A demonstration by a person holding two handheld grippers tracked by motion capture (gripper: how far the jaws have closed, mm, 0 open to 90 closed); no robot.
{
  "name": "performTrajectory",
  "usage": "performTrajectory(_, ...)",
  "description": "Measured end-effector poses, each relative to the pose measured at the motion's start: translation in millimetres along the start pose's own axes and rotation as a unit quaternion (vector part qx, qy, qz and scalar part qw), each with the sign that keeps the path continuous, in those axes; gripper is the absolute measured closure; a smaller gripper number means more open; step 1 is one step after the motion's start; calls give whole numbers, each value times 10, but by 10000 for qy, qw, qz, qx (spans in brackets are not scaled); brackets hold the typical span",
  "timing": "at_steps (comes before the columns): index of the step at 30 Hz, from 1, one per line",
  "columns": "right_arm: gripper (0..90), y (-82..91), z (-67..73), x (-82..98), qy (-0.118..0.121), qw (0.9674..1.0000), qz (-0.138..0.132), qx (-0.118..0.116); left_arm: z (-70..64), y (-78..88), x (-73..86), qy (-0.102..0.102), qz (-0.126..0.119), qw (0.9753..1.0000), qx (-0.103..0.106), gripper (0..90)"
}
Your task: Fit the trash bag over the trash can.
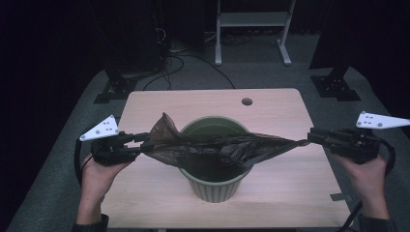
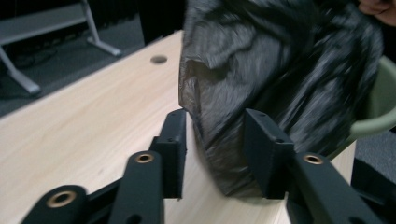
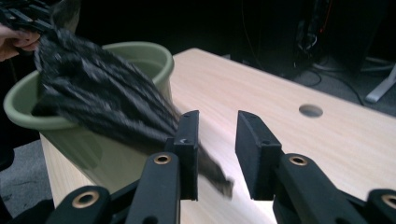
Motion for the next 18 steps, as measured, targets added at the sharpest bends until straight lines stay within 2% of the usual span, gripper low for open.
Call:
performTrajectory(1, 690, 14, 30, -68, 45, 9999, -98, -15, -21, 5, -88, -94, -34, 9999, -25, 541)
performTrajectory(2, 690, 14, 30, -68, 45, 9999, -98, -15, -21, 5, -88, -94, -34, 9999, -25, 518)
performTrajectory(3, 691, -9, 76, -125, 93, 9998, -113, -101, -38, 9, -164, -140, -84, 9999, -49, 509)
performTrajectory(7, 691, -118, 156, -195, 209, 9996, -52, -208, -43, 34, -251, -203, -150, 9996, -107, 473)
performTrajectory(9, 691, -221, 208, -233, 266, 9992, 16, -285, -41, 72, -310, -231, -235, 9993, -177, 442)
performTrajectory(11, 689, -409, 295, -282, 333, 9983, 110, -462, -44, 115, -393, -297, -318, 9987, -251, 416)
performTrajectory(12, 686, -480, 326, -295, 365, 9978, 149, -524, -44, 115, -393, -297, -318, 9987, -251, 416)
performTrajectory(13, 686, -553, 355, -308, 401, 9974, 185, -578, -52, 131, -456, -356, -357, 9984, -261, 414)
performTrajectory(14, 686, -553, 355, -308, 401, 9974, 185, -578, -52, 131, -456, -356, -357, 9984, -261, 412)
performTrajectory(15, 685, -698, 403, -328, 438, 9964, 266, -679, -58, 128, -489, -384, -382, 9982, -258, 411)
performTrajectory(16, 685, -767, 421, -336, 448, 9960, 312, -713, -74, 109, -553, -450, -393, 9980, -217, 411)
performTrajectory(18, 686, -833, 438, -342, 443, 9955, 359, -754, -83, 90, -584, -476, -404, 9979, -198, 410)
Point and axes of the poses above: each handheld gripper's, and its own axes: y roughly backward along the jaws, x roughly out of its underside, z roughly to its left, the point moved 5 cm from there along -y, roughly forward along the jaws, and after that the axes turned 7 degrees about -y, right-handed, at the moved point
